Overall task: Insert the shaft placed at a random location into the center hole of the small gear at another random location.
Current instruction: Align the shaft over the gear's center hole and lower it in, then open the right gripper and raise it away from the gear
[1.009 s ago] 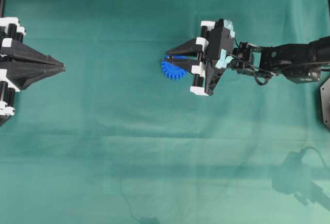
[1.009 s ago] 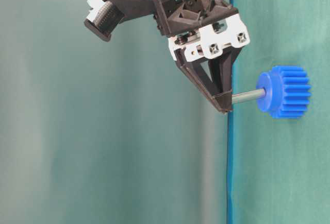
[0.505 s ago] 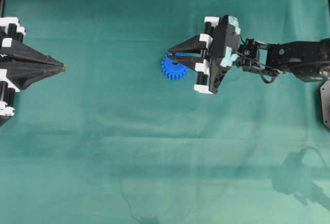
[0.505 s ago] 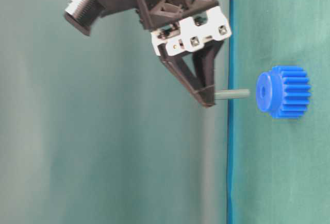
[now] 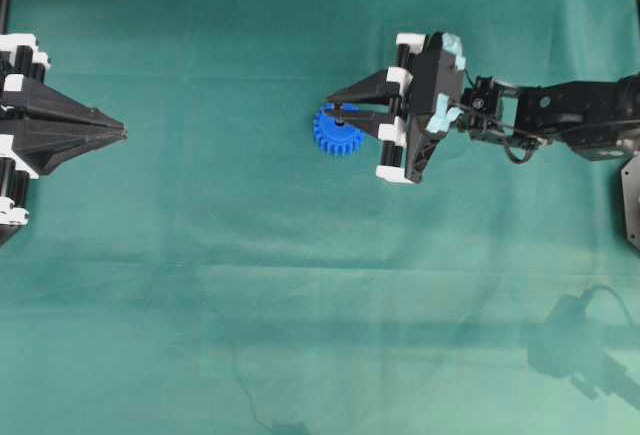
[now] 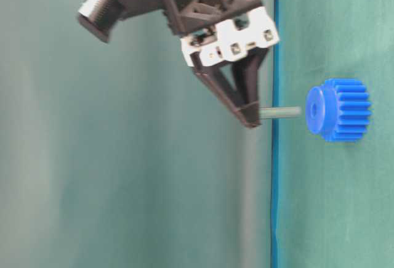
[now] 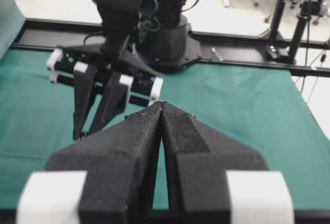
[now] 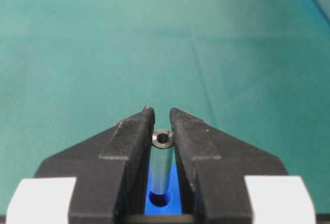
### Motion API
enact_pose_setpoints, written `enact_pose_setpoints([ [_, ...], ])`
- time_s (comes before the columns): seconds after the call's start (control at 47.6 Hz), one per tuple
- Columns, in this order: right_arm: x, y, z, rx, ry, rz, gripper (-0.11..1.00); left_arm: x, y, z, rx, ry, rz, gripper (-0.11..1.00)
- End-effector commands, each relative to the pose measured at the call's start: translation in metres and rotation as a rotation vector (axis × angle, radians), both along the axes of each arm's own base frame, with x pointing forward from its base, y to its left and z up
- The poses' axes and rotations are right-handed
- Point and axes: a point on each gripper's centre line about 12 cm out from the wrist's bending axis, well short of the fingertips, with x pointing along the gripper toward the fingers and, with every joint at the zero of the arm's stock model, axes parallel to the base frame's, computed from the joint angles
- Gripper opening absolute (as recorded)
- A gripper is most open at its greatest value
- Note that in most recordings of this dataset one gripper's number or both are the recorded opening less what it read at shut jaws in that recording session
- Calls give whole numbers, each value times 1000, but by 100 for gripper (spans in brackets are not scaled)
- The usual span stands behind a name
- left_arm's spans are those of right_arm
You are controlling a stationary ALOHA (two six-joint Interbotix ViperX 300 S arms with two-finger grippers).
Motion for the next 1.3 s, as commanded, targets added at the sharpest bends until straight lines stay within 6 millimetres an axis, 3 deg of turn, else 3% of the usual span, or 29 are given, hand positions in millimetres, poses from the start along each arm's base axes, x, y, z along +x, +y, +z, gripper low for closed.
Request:
enact_pose_setpoints([
  [0.0,4,-1,3,-5,-40,-5,12,2,0,5,-3,-15,-1,-1],
  [0.21,4,-4,-17,16,-17,-34,12,2,0,5,-3,-15,-1,-1],
  [1.282,3,-3,-37,43,59,-37,12,2,0,5,-3,-15,-1,-1],
])
